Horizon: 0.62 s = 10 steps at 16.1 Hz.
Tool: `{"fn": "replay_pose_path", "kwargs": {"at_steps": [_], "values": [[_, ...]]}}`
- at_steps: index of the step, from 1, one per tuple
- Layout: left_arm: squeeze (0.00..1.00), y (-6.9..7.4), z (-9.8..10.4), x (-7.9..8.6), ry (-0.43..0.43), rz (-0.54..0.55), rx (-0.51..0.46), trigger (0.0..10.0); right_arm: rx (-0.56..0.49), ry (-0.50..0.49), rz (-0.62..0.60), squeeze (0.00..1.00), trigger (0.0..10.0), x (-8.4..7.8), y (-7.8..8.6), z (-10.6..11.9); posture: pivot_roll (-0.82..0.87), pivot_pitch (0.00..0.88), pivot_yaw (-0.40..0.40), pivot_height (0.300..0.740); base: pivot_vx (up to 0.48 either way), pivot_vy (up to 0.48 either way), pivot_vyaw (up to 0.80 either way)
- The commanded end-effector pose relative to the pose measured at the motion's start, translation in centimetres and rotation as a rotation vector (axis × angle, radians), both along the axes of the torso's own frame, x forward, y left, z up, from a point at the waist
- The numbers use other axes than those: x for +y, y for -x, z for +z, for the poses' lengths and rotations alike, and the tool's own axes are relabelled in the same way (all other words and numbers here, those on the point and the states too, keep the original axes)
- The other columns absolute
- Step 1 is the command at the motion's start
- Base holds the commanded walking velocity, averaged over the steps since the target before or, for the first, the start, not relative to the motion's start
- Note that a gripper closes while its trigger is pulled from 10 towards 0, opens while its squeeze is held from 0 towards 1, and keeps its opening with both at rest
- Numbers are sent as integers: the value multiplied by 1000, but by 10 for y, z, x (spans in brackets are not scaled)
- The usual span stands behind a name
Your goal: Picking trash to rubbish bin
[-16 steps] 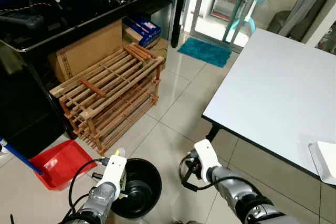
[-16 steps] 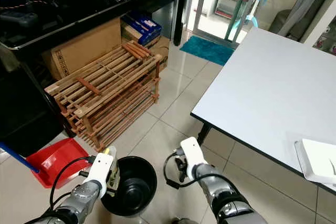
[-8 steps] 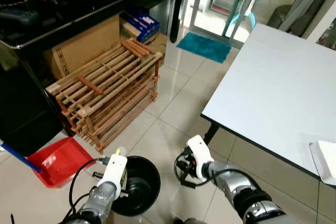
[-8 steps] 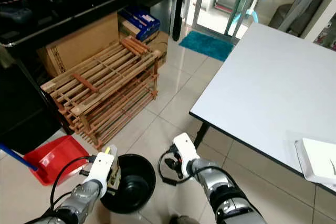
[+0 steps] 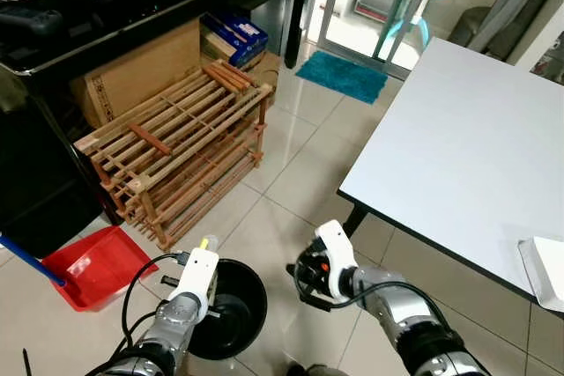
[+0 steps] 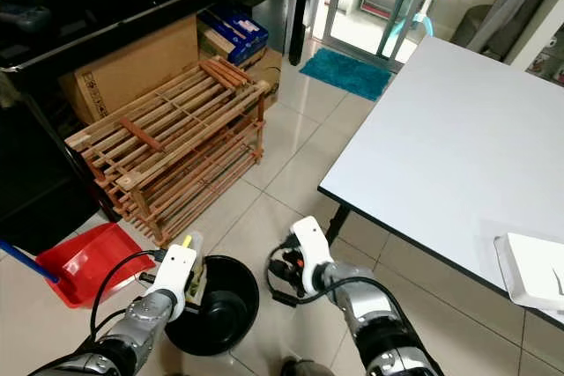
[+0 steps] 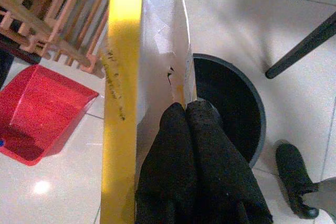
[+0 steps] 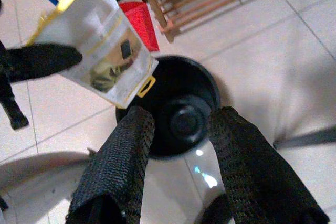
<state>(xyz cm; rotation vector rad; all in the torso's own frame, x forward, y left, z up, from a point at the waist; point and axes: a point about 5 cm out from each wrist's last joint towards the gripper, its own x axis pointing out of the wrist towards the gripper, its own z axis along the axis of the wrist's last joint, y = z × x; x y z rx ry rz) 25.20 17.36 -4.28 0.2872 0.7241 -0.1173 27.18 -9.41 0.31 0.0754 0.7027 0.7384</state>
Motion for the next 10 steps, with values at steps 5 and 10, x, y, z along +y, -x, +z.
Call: {"fn": "replay_pose_path", "kwargs": {"at_steps": [5, 10], "values": [[0, -2, 2, -9, 53, 9, -41, 10000, 30, 3, 13, 0, 10000, -4, 11, 2, -118, 148, -131, 740, 0, 0, 0], [0, -5, 4, -12, 73, 11, -51, 10000, 39, 2, 15, 0, 10000, -3, 15, 5, -129, 165, -142, 740, 0, 0, 0]]}}
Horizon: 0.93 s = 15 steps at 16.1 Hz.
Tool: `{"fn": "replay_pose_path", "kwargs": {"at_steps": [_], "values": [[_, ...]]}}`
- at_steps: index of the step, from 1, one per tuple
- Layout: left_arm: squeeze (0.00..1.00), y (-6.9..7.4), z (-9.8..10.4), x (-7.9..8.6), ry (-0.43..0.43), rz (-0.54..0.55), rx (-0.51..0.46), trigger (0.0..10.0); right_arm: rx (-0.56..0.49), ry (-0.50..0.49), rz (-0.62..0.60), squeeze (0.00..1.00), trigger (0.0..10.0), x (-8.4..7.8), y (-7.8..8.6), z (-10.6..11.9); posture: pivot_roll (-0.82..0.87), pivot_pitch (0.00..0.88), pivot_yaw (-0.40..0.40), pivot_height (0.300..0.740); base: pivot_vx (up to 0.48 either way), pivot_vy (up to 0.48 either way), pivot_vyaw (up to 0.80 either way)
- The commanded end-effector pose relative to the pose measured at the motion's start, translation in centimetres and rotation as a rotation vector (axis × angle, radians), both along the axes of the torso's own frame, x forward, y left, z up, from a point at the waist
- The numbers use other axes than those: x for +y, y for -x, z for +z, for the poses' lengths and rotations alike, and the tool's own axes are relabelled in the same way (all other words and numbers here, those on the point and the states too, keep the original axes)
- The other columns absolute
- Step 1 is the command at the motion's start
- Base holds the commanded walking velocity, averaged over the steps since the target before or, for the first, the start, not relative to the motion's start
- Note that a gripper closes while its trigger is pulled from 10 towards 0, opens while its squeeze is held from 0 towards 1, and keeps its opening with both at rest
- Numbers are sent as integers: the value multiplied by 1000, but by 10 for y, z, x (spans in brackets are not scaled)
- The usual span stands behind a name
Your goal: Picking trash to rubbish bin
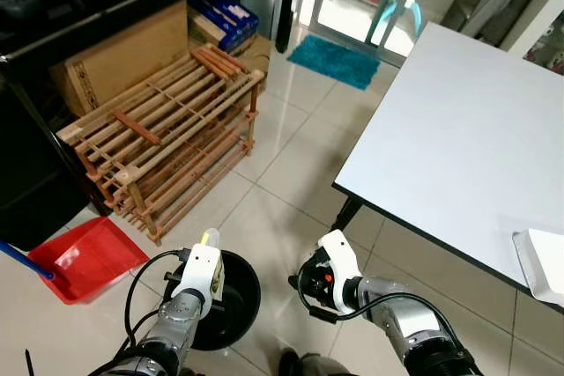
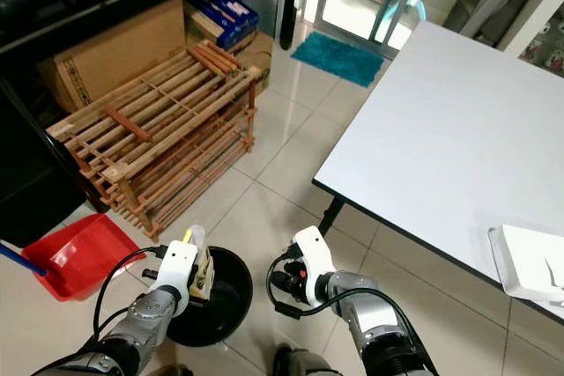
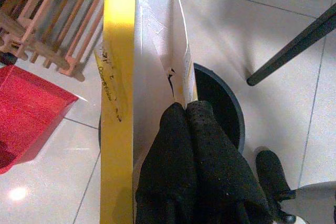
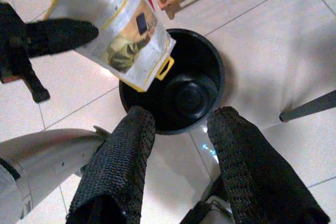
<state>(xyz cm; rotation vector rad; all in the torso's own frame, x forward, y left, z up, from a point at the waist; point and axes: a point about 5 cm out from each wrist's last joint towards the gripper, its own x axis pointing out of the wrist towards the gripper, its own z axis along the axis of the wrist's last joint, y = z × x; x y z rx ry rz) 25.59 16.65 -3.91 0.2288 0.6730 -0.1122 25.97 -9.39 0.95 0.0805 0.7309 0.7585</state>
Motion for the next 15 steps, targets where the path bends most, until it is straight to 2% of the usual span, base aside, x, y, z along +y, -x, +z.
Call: {"fn": "replay_pose_path", "kwargs": {"at_steps": [1, 2, 9, 10, 11, 14, 15], "values": [[67, 0, 0, -6, 20, -10, -1, 10000, 11, -1, -6, 0, 10000, -3, 3, 0, -129, 165, -141, 740, 0, 0, 0], [1000, 0, -1, -7, 26, -12, 3, 10000, 12, 2, -7, 0, 10000, -3, 3, 1, -128, 165, -141, 740, 0, 0, 0], [1000, 3, -2, -5, 22, -16, 13, 10000, 17, 0, -9, 0, 10000, -2, 4, 3, -123, 162, -138, 740, 0, 0, 0], [388, 2, -2, -4, 8, -28, 14, 10000, 15, -3, -14, 0, 10000, -1, 3, 3, -117, 158, -134, 740, 0, 0, 0], [0, 2, -2, -4, -1, -32, 11, 10000, 13, 4, -22, 0, 10000, -2, 2, 2, -112, 155, -131, 740, 0, 0, 0], [0, 3, -1, -1, -6, -27, -8, 10000, -17, 41, -101, 0, 10000, -7, -5, -2, -99, 141, -119, 740, 0, 0, 0], [0, 3, -1, 3, -12, -20, -22, 10000, -27, 79, -161, 0, 10000, -15, -8, -7, -88, 136, -116, 740, 0, 0, 0]]}}
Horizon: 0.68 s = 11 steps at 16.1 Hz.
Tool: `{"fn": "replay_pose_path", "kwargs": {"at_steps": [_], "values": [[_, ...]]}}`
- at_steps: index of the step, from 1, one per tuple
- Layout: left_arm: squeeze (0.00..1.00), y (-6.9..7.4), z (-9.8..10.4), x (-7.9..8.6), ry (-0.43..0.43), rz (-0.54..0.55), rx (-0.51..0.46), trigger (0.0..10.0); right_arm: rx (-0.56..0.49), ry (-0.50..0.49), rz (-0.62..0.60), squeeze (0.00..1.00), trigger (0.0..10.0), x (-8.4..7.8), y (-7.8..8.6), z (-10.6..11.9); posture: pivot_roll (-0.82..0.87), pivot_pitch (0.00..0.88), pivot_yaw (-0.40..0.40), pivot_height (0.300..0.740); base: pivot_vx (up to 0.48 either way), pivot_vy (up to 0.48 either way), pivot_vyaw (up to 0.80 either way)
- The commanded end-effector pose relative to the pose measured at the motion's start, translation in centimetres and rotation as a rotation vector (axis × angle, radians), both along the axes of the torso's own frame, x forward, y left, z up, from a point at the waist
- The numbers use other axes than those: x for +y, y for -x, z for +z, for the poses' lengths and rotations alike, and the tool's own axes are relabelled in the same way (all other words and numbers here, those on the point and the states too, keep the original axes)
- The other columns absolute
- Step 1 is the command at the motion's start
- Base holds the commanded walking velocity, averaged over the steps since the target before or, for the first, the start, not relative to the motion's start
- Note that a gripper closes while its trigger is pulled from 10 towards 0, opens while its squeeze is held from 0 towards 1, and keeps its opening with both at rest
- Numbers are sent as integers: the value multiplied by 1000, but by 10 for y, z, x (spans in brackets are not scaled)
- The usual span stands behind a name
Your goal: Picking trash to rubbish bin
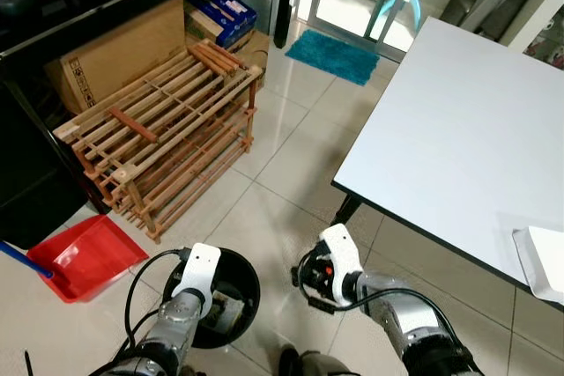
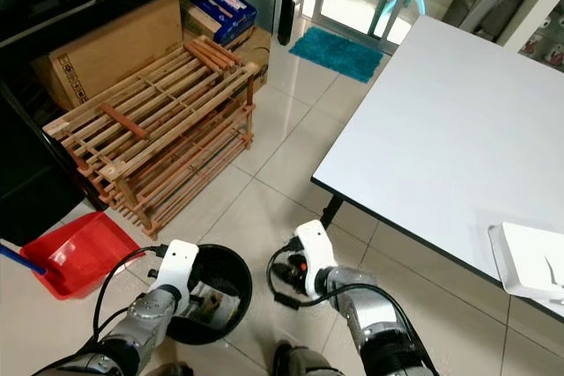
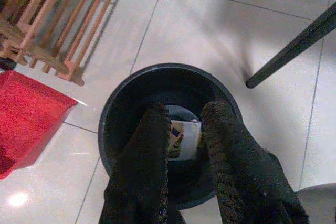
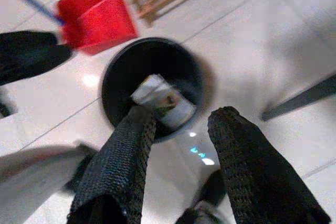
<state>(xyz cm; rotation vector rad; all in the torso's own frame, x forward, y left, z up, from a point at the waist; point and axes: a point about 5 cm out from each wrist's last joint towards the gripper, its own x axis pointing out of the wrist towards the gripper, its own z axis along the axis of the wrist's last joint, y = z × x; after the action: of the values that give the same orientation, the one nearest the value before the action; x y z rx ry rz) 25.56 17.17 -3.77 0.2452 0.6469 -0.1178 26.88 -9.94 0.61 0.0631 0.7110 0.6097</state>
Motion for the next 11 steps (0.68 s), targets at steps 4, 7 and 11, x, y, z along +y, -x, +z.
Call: {"fn": "replay_pose_path", "kwargs": {"at_steps": [4, 7, 11], "values": [[0, 14, -7, 18, -32, 55, 7, 10000, 80, 171, -223, 0, 10000, -37, 11, -34, -61, 117, -102, 740, 0, 0, 0], [0, 19, -10, 22, -61, 58, 34, 10000, 102, 299, -330, 0, 10000, -58, 23, -50, -52, 104, -92, 740, 0, 0, 0], [0, 17, -9, 25, -58, 79, 32, 10000, 145, 274, -455, 0, 10000, -72, 40, -64, -53, 91, -81, 740, 0, 0, 0]]}}
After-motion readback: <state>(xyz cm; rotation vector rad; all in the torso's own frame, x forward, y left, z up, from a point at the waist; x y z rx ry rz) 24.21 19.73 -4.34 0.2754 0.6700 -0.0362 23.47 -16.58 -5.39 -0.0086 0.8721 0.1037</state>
